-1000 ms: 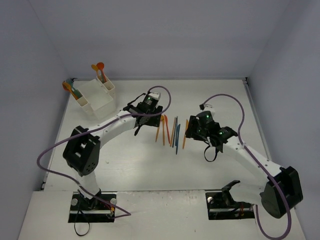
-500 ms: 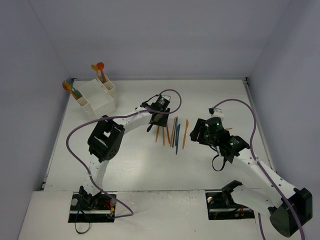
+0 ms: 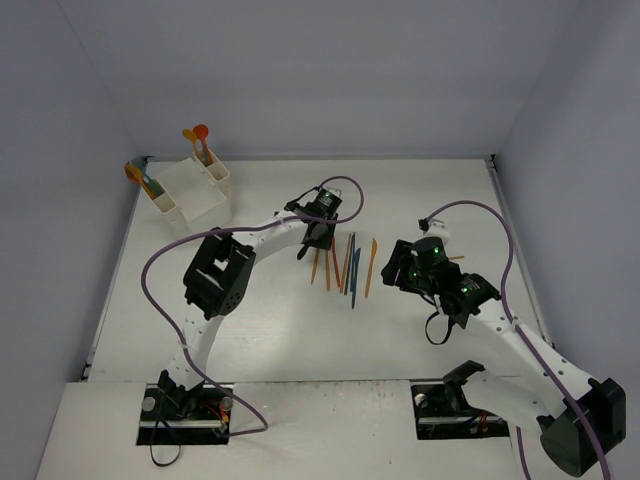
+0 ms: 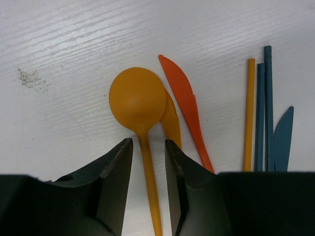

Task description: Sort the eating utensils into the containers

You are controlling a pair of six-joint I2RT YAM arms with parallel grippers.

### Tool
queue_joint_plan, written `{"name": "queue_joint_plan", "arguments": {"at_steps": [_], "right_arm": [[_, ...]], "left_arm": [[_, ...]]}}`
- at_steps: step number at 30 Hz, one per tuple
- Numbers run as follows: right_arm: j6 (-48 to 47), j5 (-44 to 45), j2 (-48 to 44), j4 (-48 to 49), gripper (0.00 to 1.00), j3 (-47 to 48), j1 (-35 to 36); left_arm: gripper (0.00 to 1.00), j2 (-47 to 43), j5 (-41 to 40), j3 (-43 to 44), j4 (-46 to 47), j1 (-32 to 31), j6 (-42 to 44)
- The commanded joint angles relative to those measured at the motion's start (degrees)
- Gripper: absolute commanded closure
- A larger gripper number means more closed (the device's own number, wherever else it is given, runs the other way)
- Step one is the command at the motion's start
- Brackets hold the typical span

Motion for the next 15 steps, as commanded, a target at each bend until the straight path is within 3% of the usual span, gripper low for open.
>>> {"name": "queue_joint_plan", "arguments": {"at_steps": [1, 9, 12, 15], "right_arm": [[-0.21, 1.42, -0.13, 0.88, 0.47, -0.12, -0.05], [-0.66, 1.33, -0.04, 0.79, 0.47, -0.48, -0.05], [-1.11, 1.62, 0.04, 0.70, 0.47, -0.42, -0.05], [-1.66, 1.68, 0.11, 0.70, 0.47, -0.09, -0.05]], "left_arm": [[0.72, -0.14, -1.08, 3.51, -1.00, 0.77, -0.58], [0.86, 1.30, -1.44, 4.08, -1.72, 0.87, -1.28], [0.99, 0.43, -1.61, 3.63, -1.69, 1.07, -1.35], [1.00, -2.28, -2.32, 3.20, -1.33, 1.57, -1.02]]}}
